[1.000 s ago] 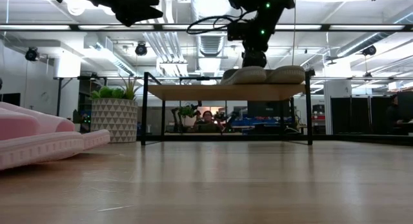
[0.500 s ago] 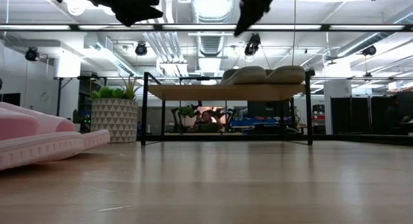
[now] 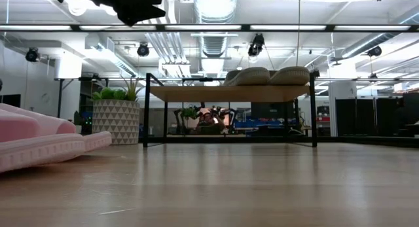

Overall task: Pick and place slides into the shelf
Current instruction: Put the top pink slides on the shelf

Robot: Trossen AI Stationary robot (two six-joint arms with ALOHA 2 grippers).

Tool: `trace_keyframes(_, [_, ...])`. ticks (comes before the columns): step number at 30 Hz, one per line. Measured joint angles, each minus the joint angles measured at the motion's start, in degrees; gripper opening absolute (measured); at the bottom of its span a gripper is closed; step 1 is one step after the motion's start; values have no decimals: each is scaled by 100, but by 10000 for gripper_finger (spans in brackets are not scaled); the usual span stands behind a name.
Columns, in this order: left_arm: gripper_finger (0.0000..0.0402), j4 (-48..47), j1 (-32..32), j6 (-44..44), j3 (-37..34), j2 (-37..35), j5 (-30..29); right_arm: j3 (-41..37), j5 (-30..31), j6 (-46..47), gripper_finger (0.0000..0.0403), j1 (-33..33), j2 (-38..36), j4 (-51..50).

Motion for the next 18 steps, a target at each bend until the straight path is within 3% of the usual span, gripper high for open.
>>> trace_keyframes(7, [254, 33, 0, 4, 0, -10, -2, -1681, 0, -81, 154, 221, -280, 2244])
trace_keyframes(11, [254, 51, 1, 5, 0, -10, -2, -2321, -107, -506, 114, -10, -257, 3528])
trace_keyframes(16, [254, 63, 6, 59, 0, -10, -154, -2466, -941, -644, 26, -763, -418, 3613])
trace_keyframes(18, [254, 61, 10, 80, 0, -10, -260, -2466, -1139, -847, 15, -1029, -592, 3432])
